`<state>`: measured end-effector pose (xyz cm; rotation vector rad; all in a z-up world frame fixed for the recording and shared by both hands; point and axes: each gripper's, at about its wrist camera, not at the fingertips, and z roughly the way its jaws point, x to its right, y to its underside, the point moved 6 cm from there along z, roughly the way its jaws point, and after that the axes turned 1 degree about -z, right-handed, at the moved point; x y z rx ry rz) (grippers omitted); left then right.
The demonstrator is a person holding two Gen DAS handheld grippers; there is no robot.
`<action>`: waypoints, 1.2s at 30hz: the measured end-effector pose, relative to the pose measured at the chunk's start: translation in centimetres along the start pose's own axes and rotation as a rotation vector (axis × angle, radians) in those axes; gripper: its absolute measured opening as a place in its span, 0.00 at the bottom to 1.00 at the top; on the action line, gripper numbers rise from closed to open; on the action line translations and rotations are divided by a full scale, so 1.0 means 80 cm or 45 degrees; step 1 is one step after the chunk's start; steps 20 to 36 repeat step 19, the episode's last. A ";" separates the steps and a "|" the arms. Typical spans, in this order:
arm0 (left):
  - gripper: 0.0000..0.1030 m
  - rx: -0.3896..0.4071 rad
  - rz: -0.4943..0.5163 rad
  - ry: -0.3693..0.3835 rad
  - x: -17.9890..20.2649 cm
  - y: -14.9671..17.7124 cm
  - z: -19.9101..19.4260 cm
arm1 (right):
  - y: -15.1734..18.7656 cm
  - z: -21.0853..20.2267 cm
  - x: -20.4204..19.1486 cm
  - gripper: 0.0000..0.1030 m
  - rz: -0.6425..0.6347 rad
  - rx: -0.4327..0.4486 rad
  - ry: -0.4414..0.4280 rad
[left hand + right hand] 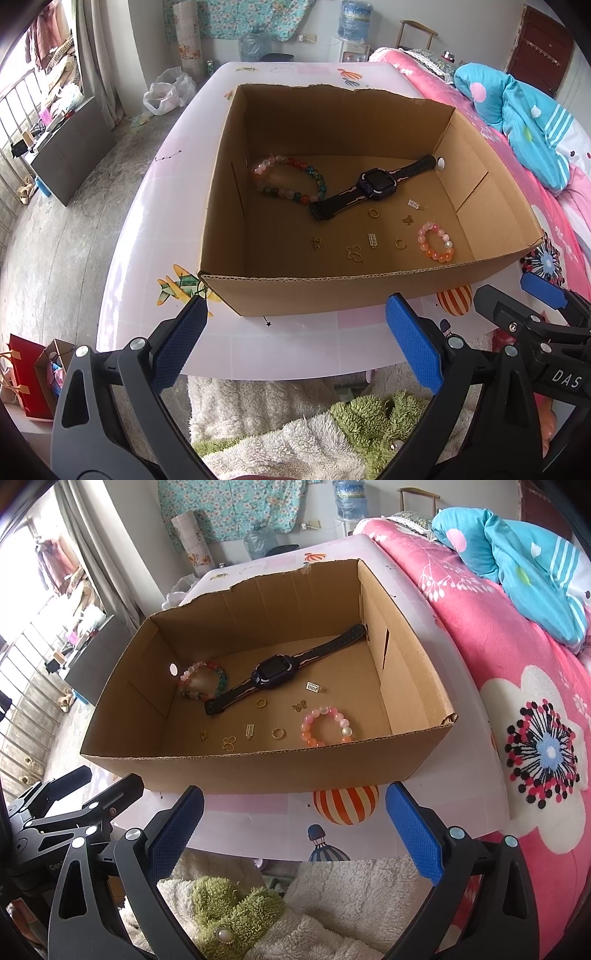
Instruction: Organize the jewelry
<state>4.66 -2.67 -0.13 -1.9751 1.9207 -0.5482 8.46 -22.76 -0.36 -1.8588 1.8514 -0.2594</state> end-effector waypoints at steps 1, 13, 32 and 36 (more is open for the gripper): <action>0.91 0.000 0.000 0.000 0.000 0.000 0.000 | 0.000 0.000 0.000 0.93 0.000 0.000 0.000; 0.91 -0.002 -0.001 -0.001 0.000 0.000 -0.001 | 0.001 0.001 0.001 0.93 0.002 0.000 0.000; 0.91 -0.002 -0.003 -0.001 -0.001 0.001 -0.002 | 0.001 0.001 0.001 0.93 0.002 -0.003 -0.002; 0.91 -0.002 -0.003 -0.001 -0.001 0.001 -0.002 | 0.001 0.001 0.001 0.93 0.002 -0.003 -0.002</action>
